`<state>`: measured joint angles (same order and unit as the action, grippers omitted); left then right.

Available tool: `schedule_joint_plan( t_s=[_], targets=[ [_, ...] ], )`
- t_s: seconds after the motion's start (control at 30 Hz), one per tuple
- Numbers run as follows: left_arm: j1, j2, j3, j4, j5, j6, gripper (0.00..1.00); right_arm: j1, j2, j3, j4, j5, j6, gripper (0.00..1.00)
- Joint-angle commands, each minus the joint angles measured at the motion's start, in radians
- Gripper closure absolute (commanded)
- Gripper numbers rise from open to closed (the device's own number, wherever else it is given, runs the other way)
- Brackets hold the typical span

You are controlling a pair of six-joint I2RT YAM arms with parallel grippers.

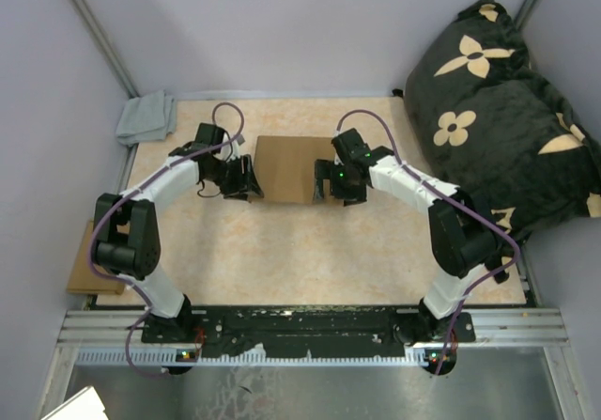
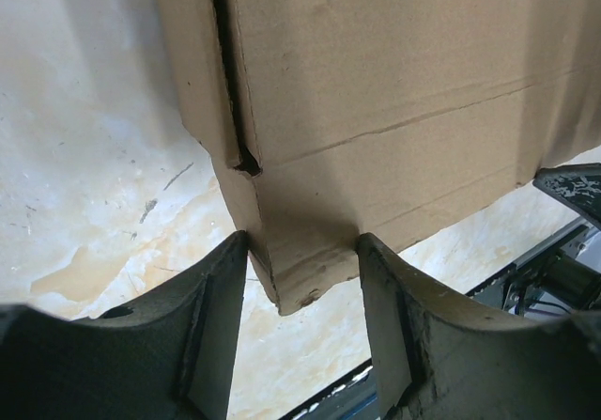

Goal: Fold the paper box

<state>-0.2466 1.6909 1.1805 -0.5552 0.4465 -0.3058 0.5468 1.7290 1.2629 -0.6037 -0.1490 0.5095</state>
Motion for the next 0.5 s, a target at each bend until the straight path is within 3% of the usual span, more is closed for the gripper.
schedule_joint_plan(
  t_s=[0.0, 0.47],
  targets=[
    [-0.008, 0.010, 0.016, -0.037, 0.025, 0.021, 0.44, 0.010, -0.015, 0.064, -0.037, -0.051, 0.004, 0.07],
    [-0.008, 0.027, -0.001, -0.051, -0.009, 0.045, 0.44, 0.008, 0.041, 0.076, -0.062, -0.034, -0.028, 0.06]
  ],
)
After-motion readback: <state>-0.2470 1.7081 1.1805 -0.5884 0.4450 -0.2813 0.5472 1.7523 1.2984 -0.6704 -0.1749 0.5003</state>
